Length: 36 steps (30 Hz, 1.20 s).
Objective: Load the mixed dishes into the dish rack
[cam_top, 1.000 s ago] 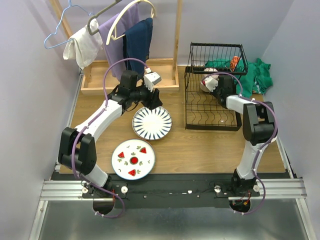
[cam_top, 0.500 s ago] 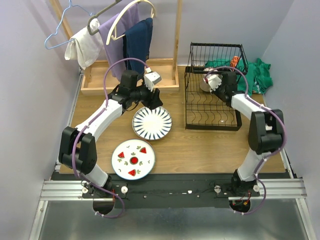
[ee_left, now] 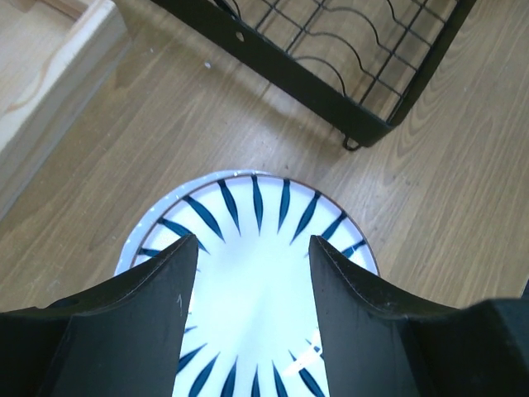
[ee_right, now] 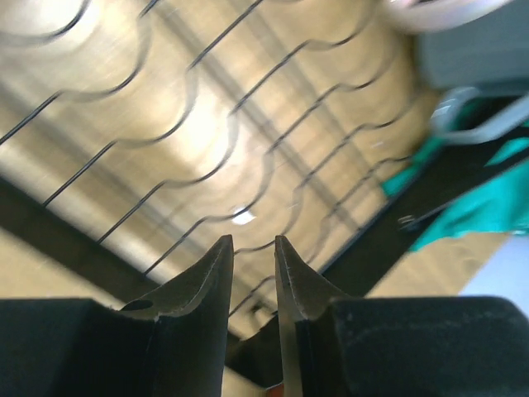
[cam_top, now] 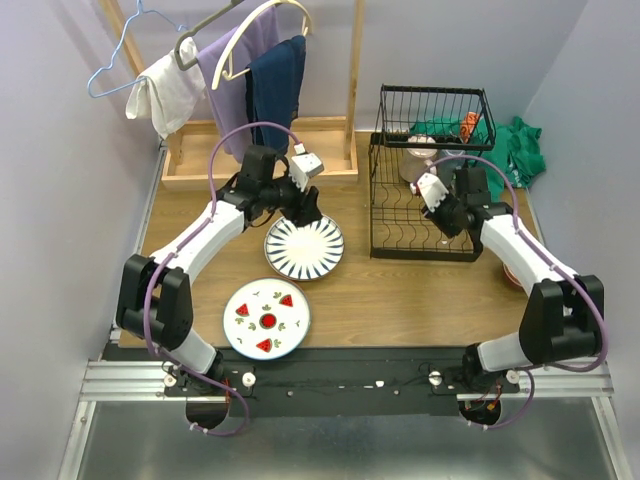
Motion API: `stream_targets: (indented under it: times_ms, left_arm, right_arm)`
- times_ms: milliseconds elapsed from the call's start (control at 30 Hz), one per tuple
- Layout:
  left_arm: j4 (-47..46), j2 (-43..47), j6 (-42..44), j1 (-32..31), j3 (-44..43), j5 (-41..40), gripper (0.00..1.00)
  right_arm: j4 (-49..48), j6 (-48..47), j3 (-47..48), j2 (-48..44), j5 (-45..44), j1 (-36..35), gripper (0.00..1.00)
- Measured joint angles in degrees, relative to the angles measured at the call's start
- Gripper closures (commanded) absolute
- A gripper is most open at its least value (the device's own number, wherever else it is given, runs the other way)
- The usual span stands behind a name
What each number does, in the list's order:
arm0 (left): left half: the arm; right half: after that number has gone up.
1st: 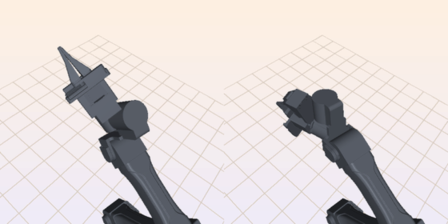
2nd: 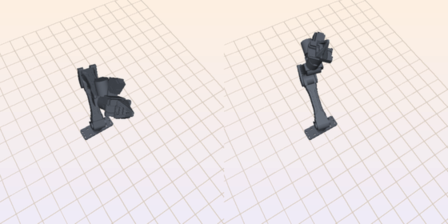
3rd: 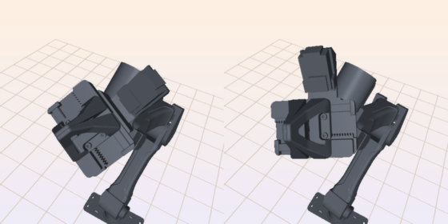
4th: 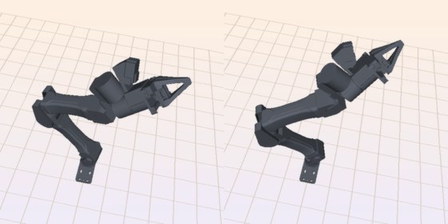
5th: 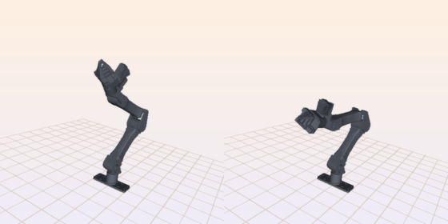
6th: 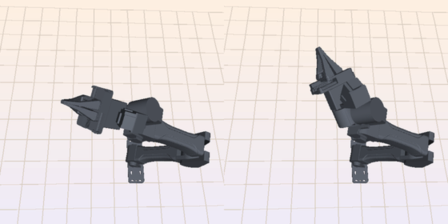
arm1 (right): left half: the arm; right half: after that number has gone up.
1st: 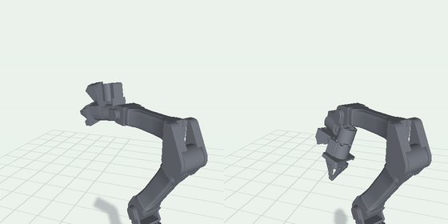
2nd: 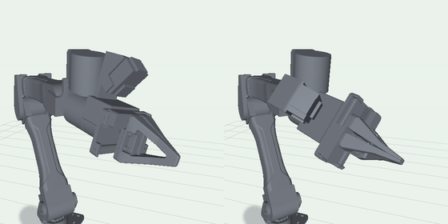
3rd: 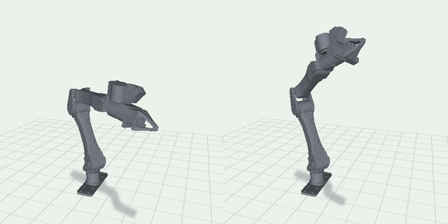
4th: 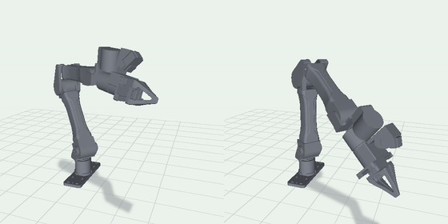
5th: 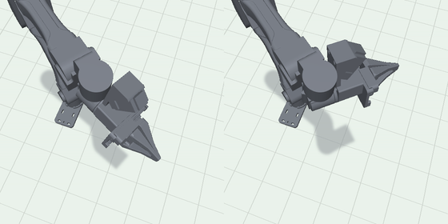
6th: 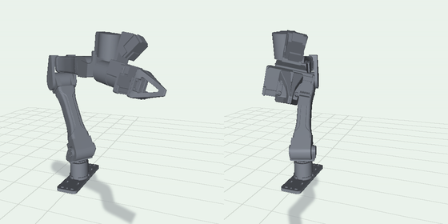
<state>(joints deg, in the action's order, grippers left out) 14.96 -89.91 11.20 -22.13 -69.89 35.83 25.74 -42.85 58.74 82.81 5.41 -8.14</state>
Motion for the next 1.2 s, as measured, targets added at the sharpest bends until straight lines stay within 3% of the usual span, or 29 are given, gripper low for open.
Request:
stream_targets:
  times_ms: [100, 167, 433, 533, 733, 967, 1200]
  left_arm:
    - [2.0, 0.7, 1.6, 0.0, 1.0, 0.0, 0.35]
    - [4.3, 1.4, 3.7, 0.0, 1.4, 0.0, 0.35]
    - [14.8, 5.0, 11.2, -1.4, 4.0, -1.9, 0.35]
    - [20.1, 7.4, 14.7, -4.4, 5.1, -3.8, 0.35]
    - [28.9, 8.4, 20.3, -12.4, -0.4, -7.3, 0.35]
    - [35.2, 1.3, 19.8, -17.4, -16.6, -9.7, 0.35]
    - [38.1, -0.9, 18.7, -18.1, -21.7, -10.8, 0.35]
  right_arm:
    - [3.3, 0.1, -1.2, -1.3, 1.8, 0.0, 0.63]
    - [5.9, 1.2, -1.2, -3.2, 3.8, 0.0, 0.46]
    - [9.9, 17.6, 0.5, -13.9, 3.6, 0.0, 0.24]
    - [10.4, 25.0, 0.8, -15.3, -2.9, 0.6, 0.24]
    - [13.9, 32.7, 0.6, -18.4, -12.7, 15.3, 0.26]
    - [17.7, 26.2, -1.3, -18.4, -12.2, 27.8, 0.24]
    - [17.3, 18.7, -3.2, -11.8, -9.4, 34.5, 0.28]
